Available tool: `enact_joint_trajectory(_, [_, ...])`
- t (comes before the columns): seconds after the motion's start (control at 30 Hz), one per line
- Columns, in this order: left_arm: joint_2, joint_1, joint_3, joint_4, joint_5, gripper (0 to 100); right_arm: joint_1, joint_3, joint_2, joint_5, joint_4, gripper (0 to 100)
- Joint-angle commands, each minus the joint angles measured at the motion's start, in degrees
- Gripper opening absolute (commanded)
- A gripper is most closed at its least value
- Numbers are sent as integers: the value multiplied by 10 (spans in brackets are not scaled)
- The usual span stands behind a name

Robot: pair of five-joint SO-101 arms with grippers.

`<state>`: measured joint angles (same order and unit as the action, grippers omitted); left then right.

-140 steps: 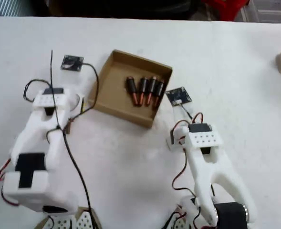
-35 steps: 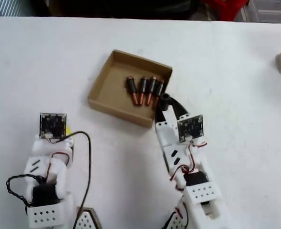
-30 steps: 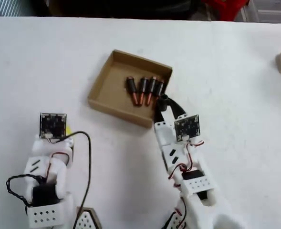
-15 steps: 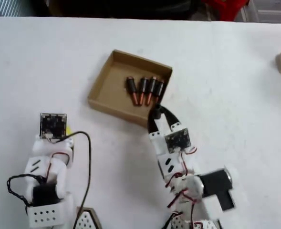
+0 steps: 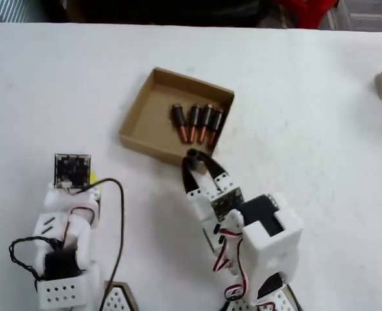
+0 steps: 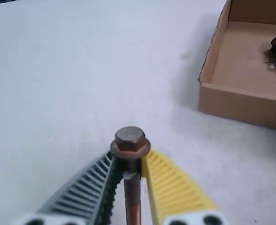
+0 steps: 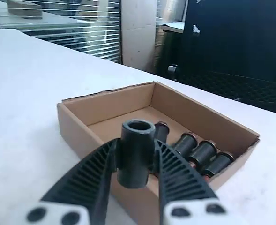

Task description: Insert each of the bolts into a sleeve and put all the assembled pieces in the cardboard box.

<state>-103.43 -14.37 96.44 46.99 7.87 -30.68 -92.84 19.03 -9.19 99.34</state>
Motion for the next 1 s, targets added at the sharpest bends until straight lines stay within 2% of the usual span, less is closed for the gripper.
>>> enact_joint_trajectory(0.0, [-15,-7,-4,-8,4,24,-51,1,-4,-4,15,16])
enact_joint_trajectory(0.23, [-15,-7,-4,-8,4,24,-167,18,0,-1,15,16])
enact_joint_trajectory(0.3, [-15,-7,-4,-8,4,24,-185,29,1,25,14,16])
enact_joint_trajectory(0.47, [-15,-7,-4,-8,2,24,-193,45,1,95,14,16])
enact_joint_trajectory(0.7, [-15,-7,-4,-10,1,24,-191,44,2,97,-4,16])
enact_joint_trajectory(0.97, [-14,-7,6,-77,0,24,-191,45,2,97,-28,16])
